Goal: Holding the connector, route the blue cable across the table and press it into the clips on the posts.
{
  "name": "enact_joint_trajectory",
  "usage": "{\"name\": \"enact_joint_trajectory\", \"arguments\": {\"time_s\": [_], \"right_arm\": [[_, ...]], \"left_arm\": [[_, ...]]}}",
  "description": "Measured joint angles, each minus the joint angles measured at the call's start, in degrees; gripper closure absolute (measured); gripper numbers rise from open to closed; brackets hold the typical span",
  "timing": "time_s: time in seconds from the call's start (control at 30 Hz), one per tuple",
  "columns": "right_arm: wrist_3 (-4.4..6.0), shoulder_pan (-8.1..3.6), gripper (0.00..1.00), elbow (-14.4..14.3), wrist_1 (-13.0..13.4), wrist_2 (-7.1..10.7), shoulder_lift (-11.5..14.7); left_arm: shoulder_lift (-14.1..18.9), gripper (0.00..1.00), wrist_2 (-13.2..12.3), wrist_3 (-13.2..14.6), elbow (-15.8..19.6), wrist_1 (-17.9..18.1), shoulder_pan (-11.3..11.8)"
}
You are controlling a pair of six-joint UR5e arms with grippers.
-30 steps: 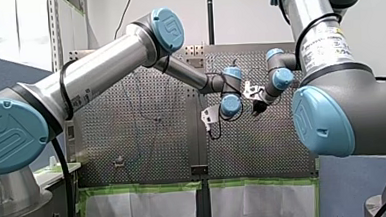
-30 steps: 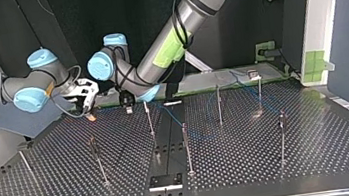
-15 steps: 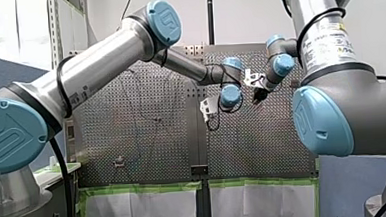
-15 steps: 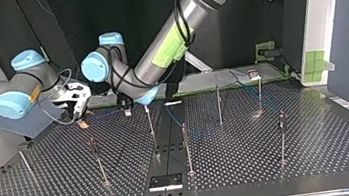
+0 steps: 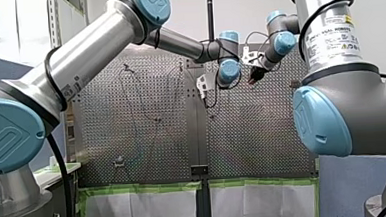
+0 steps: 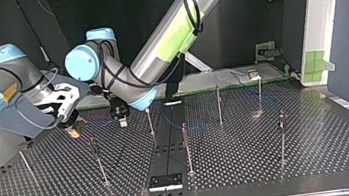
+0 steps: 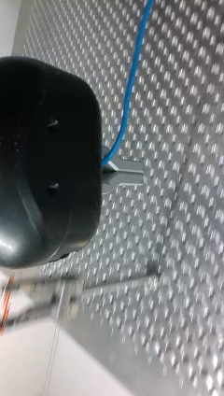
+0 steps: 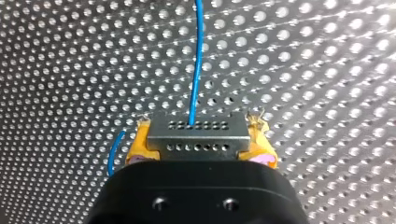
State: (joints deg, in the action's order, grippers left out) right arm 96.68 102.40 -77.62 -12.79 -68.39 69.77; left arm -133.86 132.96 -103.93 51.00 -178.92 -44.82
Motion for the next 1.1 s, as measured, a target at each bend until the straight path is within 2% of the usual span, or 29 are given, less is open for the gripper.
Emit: {"name": "enact_joint_trajectory", "arguments": {"time_s": [0.17, 0.4, 0.67, 0.83, 1.1], "right_arm": [[0.85, -0.25, 1.00, 0.57, -0.51, 0.11, 1.25], [1.85, -0.39, 1.00, 1.13, -0.95, 0.88, 2.74], [2.41, -0.42, 1.00, 2.26, -1.75, 1.77, 3.92], [2.54, -0.44, 1.00, 3.29, -2.50, 2.00, 4.14], [2.91, -0.84, 1.00, 4.28, -2.84, 2.43, 4.18]], "left_arm": [[1.69, 0.97, 0.14, 0.44, -0.18, -0.09, -0.02], [2.29, 0.97, 0.16, 0.61, -0.26, -0.43, -0.21], [3.27, 0.97, 0.09, 0.96, -1.40, -0.79, -1.09], [3.44, 0.97, -0.01, 1.02, -2.75, -0.87, -0.61], [3.35, 0.97, -1.14, 0.69, -2.98, -0.40, 0.23]]}}
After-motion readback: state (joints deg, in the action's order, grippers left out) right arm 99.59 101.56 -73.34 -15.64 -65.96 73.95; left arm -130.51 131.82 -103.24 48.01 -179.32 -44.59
